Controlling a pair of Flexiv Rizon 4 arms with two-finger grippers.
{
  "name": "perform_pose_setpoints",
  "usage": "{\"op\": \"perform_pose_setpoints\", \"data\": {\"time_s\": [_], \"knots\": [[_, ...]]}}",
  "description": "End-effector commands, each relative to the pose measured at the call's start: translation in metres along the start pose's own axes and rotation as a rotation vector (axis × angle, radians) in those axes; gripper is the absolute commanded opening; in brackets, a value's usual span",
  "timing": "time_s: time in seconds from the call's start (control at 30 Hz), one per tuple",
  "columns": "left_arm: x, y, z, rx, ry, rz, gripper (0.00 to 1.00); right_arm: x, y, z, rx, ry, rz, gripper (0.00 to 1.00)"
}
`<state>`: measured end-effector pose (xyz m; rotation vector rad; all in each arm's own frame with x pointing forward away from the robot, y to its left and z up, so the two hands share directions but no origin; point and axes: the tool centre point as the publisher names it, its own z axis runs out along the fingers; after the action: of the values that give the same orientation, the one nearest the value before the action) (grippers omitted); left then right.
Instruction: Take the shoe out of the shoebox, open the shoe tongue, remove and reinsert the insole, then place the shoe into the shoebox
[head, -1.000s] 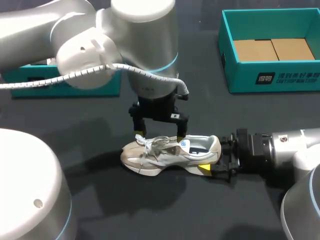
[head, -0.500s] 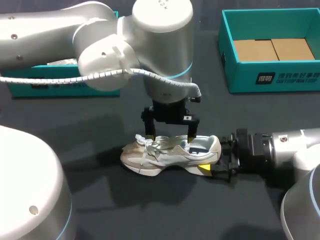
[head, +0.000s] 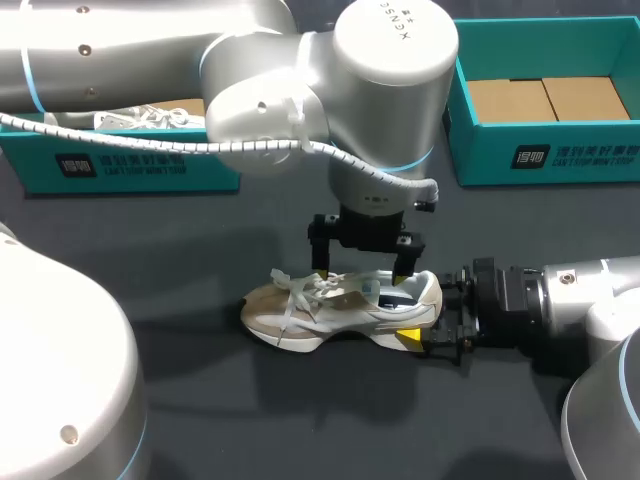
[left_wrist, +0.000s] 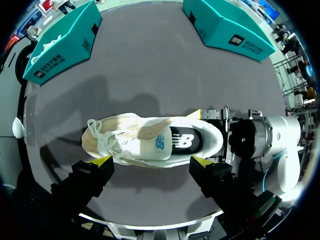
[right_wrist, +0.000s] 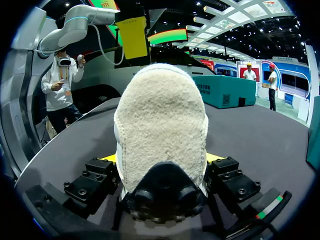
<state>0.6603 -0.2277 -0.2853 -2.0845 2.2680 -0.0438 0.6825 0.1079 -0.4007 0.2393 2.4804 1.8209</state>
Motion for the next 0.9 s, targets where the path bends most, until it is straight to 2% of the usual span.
{"op": "perform_pose_setpoints", "data": {"time_s": [0.03, 0.27, 0.57, 0.9], "knots": [[0.007, -0.010, 0.022, -0.031, -0.010, -0.010, 1.00, 0.002, 0.001, 0.001, 0.005, 0.000, 0.000, 0.00], [0.013, -0.018, 0.041, -0.071, -0.034, -0.009, 1.00, 0.002, 0.001, 0.001, 0.005, 0.000, 0.000, 0.00], [0.019, -0.019, 0.047, -0.109, -0.096, 0.007, 1.00, 0.002, 0.001, 0.001, 0.005, 0.000, 0.000, 0.00], [0.006, -0.011, 0.054, -0.182, -0.185, 0.001, 1.00, 0.002, 0.001, 0.001, 0.005, 0.000, 0.000, 0.00]]}}
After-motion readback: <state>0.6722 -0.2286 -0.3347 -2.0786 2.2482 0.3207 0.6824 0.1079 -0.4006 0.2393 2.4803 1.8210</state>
